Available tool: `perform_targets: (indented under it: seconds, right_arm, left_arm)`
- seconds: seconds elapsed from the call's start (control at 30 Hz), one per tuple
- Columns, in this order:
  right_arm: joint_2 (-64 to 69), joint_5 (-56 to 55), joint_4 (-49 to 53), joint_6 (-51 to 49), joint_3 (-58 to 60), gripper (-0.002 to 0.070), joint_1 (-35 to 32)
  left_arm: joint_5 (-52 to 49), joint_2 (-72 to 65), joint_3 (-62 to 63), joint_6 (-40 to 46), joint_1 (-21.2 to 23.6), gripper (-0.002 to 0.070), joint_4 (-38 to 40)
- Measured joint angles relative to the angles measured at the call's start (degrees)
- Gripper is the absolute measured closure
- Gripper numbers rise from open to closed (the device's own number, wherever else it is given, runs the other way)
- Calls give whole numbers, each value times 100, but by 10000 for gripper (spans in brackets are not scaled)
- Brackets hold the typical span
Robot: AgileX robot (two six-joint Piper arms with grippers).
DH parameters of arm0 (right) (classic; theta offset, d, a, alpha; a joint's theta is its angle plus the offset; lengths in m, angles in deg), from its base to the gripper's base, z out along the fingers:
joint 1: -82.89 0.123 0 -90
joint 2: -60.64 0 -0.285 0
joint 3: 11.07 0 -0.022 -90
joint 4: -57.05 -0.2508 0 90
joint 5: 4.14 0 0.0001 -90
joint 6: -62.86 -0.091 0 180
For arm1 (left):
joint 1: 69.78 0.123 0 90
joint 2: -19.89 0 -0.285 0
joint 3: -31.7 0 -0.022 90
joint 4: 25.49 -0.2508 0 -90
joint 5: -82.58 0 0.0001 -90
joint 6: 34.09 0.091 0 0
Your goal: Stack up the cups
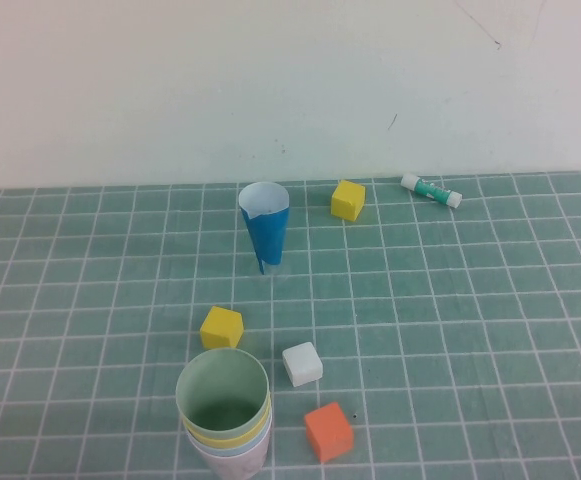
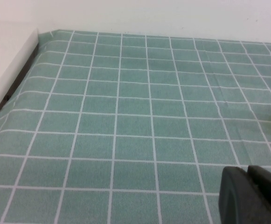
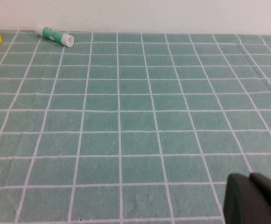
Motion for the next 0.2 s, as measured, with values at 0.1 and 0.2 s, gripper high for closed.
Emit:
perform_targets:
  seconds: [0.1, 0.2]
  right_arm:
    - [0, 0, 0, -12, 0, 678, 0]
    - [0, 0, 0, -12, 0, 678, 0]
  left_arm:
    - [0, 0, 0, 0, 0, 676, 0]
    - [0, 0, 0, 17, 0, 676, 0]
